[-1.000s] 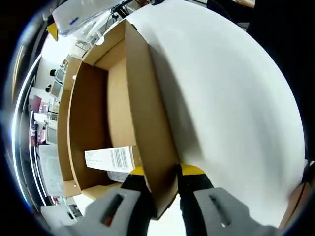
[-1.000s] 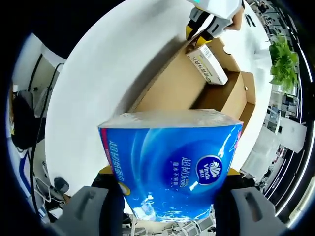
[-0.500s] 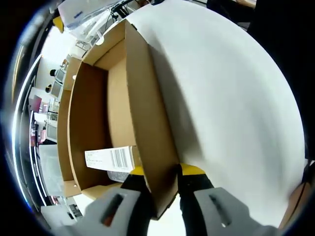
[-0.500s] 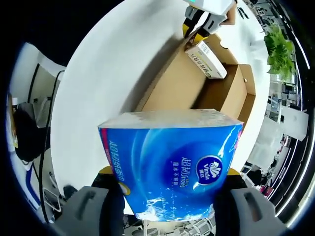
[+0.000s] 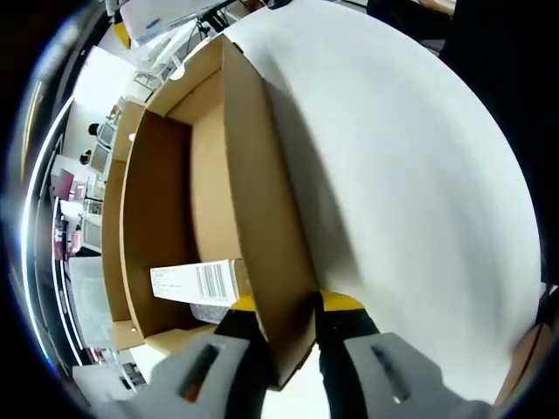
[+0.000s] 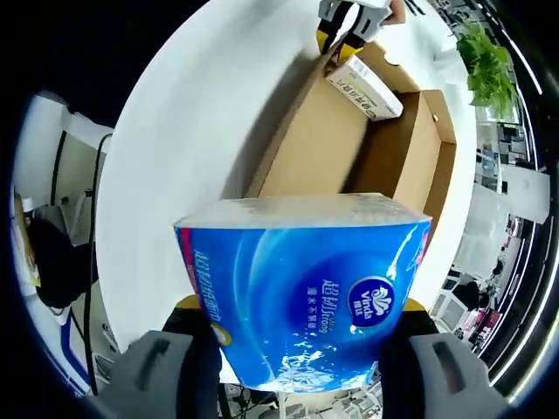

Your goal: Operate the shoe box by opening the lid, removing the specified soft item, and placing it in the target area until the item is outside and the box remains undamaged.

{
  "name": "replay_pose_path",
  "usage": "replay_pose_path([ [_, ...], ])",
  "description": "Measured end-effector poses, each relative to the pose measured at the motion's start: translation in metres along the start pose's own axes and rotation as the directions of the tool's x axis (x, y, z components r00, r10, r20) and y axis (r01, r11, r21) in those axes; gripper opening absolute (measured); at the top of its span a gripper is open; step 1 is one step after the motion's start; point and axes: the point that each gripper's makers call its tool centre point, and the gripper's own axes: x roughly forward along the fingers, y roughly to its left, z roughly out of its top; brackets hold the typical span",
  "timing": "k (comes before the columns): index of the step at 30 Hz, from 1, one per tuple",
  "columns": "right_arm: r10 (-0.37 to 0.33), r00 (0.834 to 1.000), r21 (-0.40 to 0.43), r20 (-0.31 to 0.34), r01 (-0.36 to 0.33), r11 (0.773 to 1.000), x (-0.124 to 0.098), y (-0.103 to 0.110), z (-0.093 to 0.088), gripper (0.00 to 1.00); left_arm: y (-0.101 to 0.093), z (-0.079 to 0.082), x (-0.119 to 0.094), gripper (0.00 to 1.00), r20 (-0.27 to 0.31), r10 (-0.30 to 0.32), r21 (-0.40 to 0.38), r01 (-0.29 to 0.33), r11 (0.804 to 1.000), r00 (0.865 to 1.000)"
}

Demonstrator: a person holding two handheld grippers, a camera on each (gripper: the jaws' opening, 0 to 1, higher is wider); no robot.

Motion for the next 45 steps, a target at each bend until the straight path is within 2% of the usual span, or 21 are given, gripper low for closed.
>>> replay_pose_path([
  [12, 0.01, 1.0, 0.071, -0.019, -0.009, 0.997, -0.007, 0.024, -0.016, 0.73, 0.0, 0.001, -0.001, 0.17, -0.001, -0.001, 0.0, 0.001, 1.0, 1.0],
  [18, 0.018, 0.999, 0.142, -0.028, -0.014, 0.99, -0.005, 0.042, -0.025, 0.73, 0.0, 0.001, -0.001, 0.17, 0.003, 0.0, 0.004, 0.0, 1.0, 1.0],
  [25, 0.056, 0.998, 0.176, -0.029, -0.05, 0.983, 0.002, 0.071, -0.026, 0.73, 0.001, 0.001, -0.001, 0.17, 0.003, -0.003, 0.006, 0.003, 1.0, 1.0],
  [36, 0.025, 0.999, 0.216, -0.039, -0.017, 0.976, -0.001, 0.084, -0.03, 0.73, 0.003, 0.0, 0.0, 0.17, 0.008, -0.001, 0.006, 0.001, 1.0, 1.0],
  [45, 0.028, 0.998, 0.259, -0.054, -0.014, 0.966, 0.007, 0.102, -0.031, 0.73, 0.006, -0.004, 0.002, 0.17, 0.011, -0.002, 0.007, 0.002, 1.0, 1.0],
])
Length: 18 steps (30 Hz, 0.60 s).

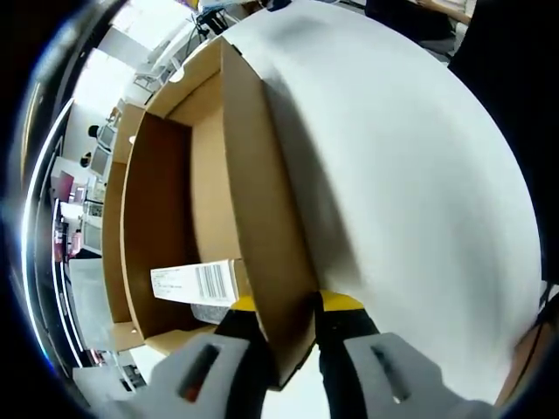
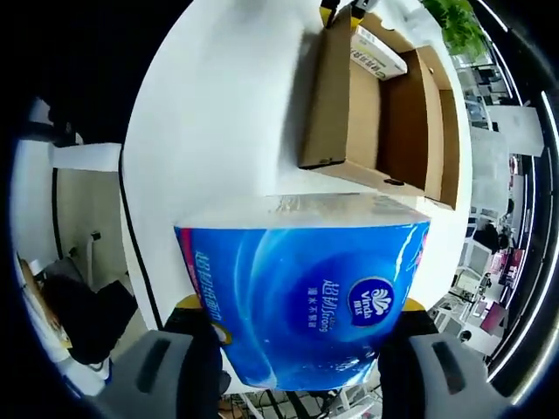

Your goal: Operate the shoe box by opening the lid, removing the specified soft item, and placing it in the target area until the item is outside and the box remains undamaged.

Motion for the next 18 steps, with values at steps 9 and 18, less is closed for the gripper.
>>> replay_pose_path([
  [9, 0.023, 1.0, 0.026, 0.005, -0.023, 0.999, 0.011, 0.01, -0.002, 0.72, -0.002, 0.002, 0.0, 0.17, 0.0, 0.0, 0.002, 0.0, 1.0, 1.0],
  [18, 0.04, 0.999, 0.029, 0.007, -0.04, 0.999, 0.026, 0.015, -0.004, 0.72, -0.004, 0.005, 0.001, 0.17, -0.003, 0.0, -0.003, 0.0, 1.0, 1.0],
])
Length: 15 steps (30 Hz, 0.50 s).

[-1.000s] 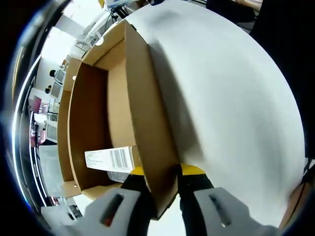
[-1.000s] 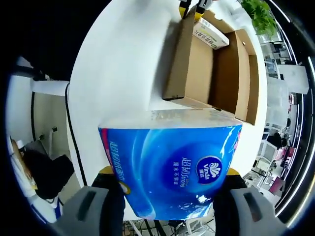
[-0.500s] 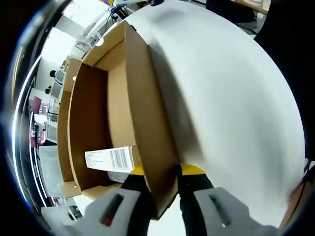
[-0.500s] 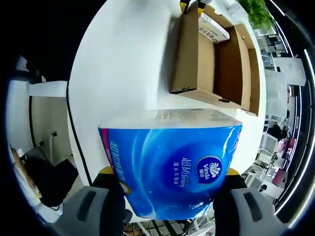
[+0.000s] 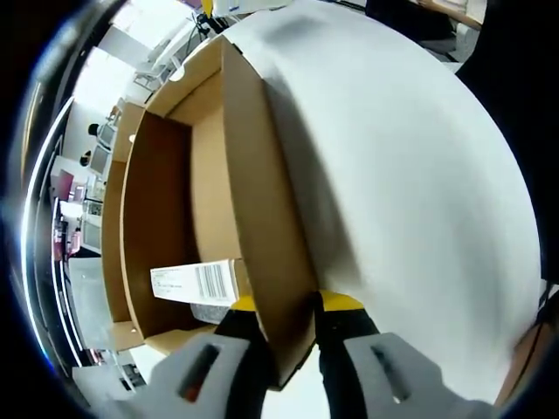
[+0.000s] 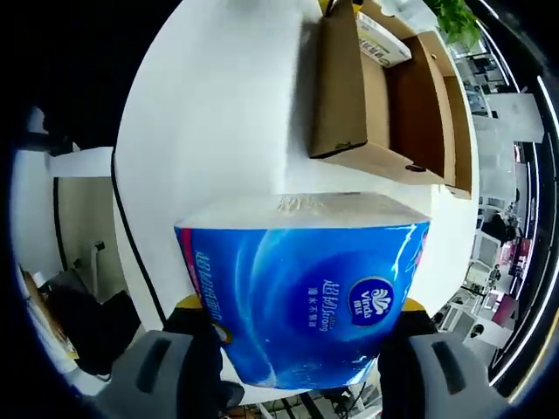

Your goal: Operate the shoe box by opening the lid, removing the specified soft item, and placing it in the target area until the item is outside and the box remains undamaged.

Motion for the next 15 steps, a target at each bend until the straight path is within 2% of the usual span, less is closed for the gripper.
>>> replay_pose_path([
  [15, 0.044, 0.999, 0.004, -0.008, -0.044, 0.999, 0.021, 0.005, -0.004, 0.72, -0.001, 0.001, 0.001, 0.17, -0.007, 0.004, -0.001, -0.004, 1.0, 1.0],
])
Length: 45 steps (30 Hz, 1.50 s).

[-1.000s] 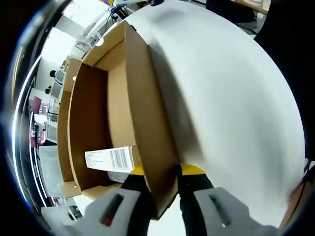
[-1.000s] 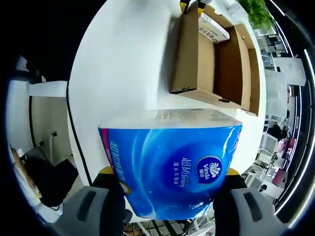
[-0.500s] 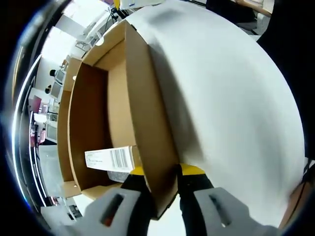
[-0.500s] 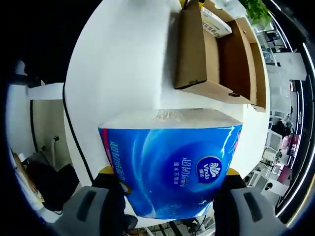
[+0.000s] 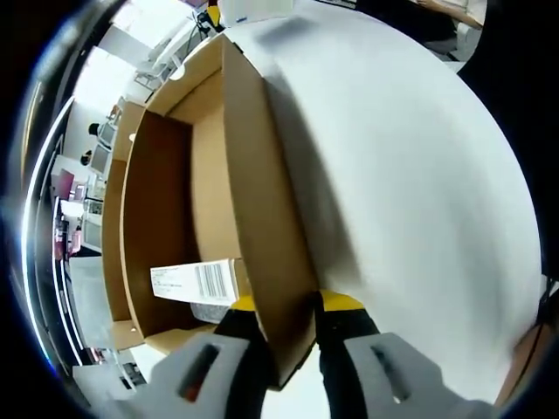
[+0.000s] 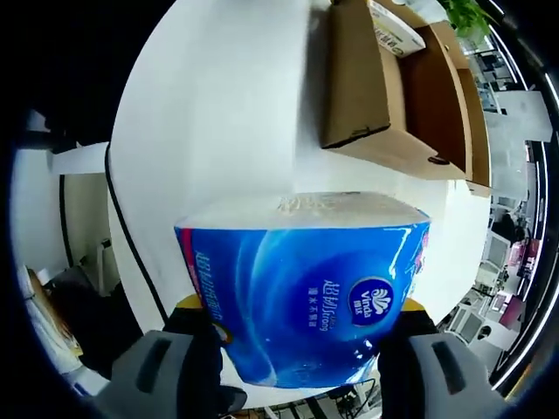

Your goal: Operate the shoe box by opening the lid, removing the specified soft item, and placing it in the target area until the item is outside and the box remains undamaged.

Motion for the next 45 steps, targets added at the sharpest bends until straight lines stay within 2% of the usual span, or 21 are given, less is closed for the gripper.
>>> replay_pose_path([
  [22, 0.037, 0.999, 0.022, 0.0, -0.037, 0.999, 0.026, 0.001, -0.003, 0.72, -0.001, -0.002, -0.002, 0.17, -0.001, 0.0, 0.0, 0.0, 1.0, 1.0],
  [45, 0.045, 0.999, 0.015, 0.008, -0.046, 0.999, 0.039, 0.002, 0.003, 0.72, -0.002, -0.003, -0.002, 0.17, -0.003, 0.002, 0.0, -0.002, 1.0, 1.0],
])
